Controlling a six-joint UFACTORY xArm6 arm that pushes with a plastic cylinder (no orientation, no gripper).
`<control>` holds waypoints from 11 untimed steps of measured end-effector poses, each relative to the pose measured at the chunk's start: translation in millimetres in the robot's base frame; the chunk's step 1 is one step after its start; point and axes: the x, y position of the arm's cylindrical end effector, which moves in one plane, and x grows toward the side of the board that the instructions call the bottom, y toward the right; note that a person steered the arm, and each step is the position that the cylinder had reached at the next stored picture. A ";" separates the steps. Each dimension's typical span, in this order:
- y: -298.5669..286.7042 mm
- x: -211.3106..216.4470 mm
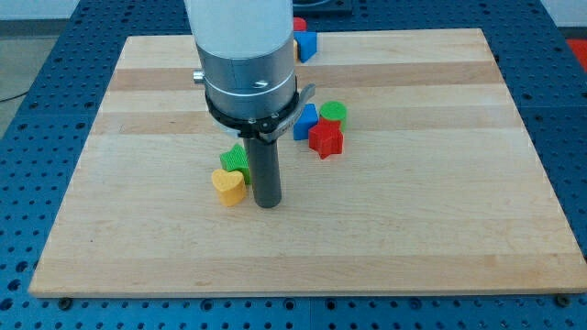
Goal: Slide the yellow heart to the bottom left
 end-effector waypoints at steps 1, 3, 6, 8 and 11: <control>-10.0 0.0; -23.3 -9.1; -59.9 -19.5; -88.8 -48.0; -177.1 -35.2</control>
